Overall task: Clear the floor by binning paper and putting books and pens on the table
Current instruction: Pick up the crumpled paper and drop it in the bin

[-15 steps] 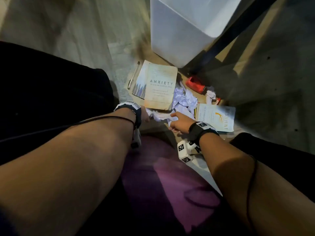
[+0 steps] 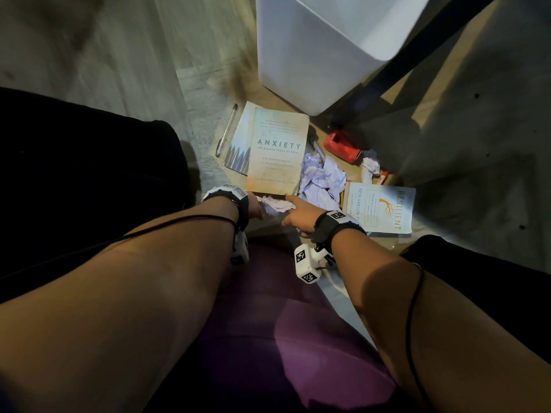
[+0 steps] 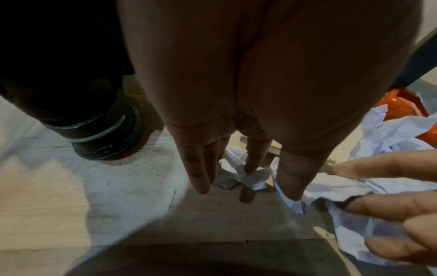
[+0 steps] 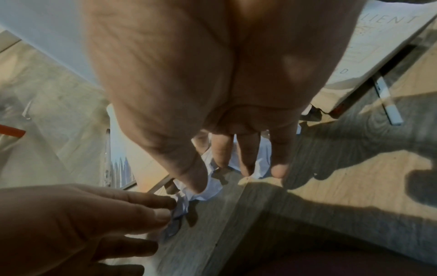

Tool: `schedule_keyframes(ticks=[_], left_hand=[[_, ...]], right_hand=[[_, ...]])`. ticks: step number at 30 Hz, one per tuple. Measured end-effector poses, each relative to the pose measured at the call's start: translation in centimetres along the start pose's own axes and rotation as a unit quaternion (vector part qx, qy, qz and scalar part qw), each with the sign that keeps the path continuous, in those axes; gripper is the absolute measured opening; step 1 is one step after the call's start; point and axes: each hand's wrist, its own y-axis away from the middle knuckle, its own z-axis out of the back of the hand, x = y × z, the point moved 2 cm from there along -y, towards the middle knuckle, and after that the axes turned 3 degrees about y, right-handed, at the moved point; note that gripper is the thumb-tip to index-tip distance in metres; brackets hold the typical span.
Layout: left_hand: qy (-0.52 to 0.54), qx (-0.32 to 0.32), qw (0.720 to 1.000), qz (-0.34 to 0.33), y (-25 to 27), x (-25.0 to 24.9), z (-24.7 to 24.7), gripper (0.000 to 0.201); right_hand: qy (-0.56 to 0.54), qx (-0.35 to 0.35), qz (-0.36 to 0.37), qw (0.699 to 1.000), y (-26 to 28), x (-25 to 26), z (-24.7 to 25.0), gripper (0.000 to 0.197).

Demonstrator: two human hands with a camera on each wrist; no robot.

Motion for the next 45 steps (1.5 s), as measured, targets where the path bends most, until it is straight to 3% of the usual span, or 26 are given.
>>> schedule_keyframes(ticks=[5, 10, 12, 16, 23, 26, 29, 32, 35, 37, 39, 41, 43, 45], left_hand=[[0.03, -0.017, 0.999, 0.027, -3.1, 1.0, -0.8, 0.068], [0.07, -0.046, 0.995, 0.048, 1.0, 0.8, 0.4, 0.053], [0.093, -0.079, 0.991, 0.056, 2.1, 0.7, 0.9, 0.054], [0.098, -0.149, 0.981, 0.075, 3.5, 0.3, 2.3, 0.035], [0.19, -0.107, 0.974, 0.053, 5.8, 0.2, 2.9, 0.03], [0.24, -0.112, 0.964, 0.024, 7.2, 0.1, 4.1, 0.024], [0.271, -0.145, 0.951, 0.019, 8.1, 0.6, 5.7, 0.018], [0.357, -0.199, 0.913, 0.008, 8.9, 1.0, 7.3, 0.017], [0.475, -0.283, 0.832, -0.032, 12.1, -0.5, 10.8, 0.016], [0.526, -0.302, 0.786, -0.114, 15.6, -2.2, 14.2, 0.017], [0.518, -0.288, 0.772, -0.23, 19.8, -3.9, 18.2, 0.02], [0.479, -0.313, 0.755, -0.319, 24.4, -5.8, 22.2, 0.019], [0.428, -0.404, 0.721, -0.366, 27.7, -7.6, 25.9, 0.017], [0.332, -0.537, 0.698, -0.337, 28.3, -9.3, 28.7, 0.021]], right_hand=[[0.006, -0.054, 0.025, 0.998, 1.1, -0.2, 0.5, 0.08], [-0.091, -0.199, 0.031, 0.975, 3.0, -1.1, 2.3, 0.042], [-0.127, -0.242, 0.033, 0.961, 4.1, -1.3, 2.9, 0.036], [-0.149, -0.299, 0.024, 0.942, 5.4, -1.4, 3.8, 0.025], [-0.237, -0.307, 0.008, 0.922, 7.3, -0.8, 5.5, 0.033], [-0.278, -0.301, -0.004, 0.912, 8.1, -0.8, 6.1, 0.043], [-0.257, -0.317, -0.034, 0.912, 8.5, -1.4, 6.2, 0.04], [-0.232, -0.311, -0.054, 0.92, 8.8, -1.9, 6.3, 0.035], [-0.255, -0.334, -0.075, 0.905, 8.5, -2.9, 6.6, 0.03], [-0.26, -0.346, -0.087, 0.897, 8.1, -3.3, 6.6, 0.035], [-0.256, -0.364, -0.094, 0.891, 7.9, -3.1, 6.8, 0.048], [-0.253, -0.38, -0.099, 0.884, 7.9, -2.8, 7.2, 0.041], [-0.27, -0.382, -0.093, 0.879, 8.1, -2.3, 7.7, 0.027], [-0.315, -0.376, -0.078, 0.868, 8.4, -1.7, 7.9, 0.013]])
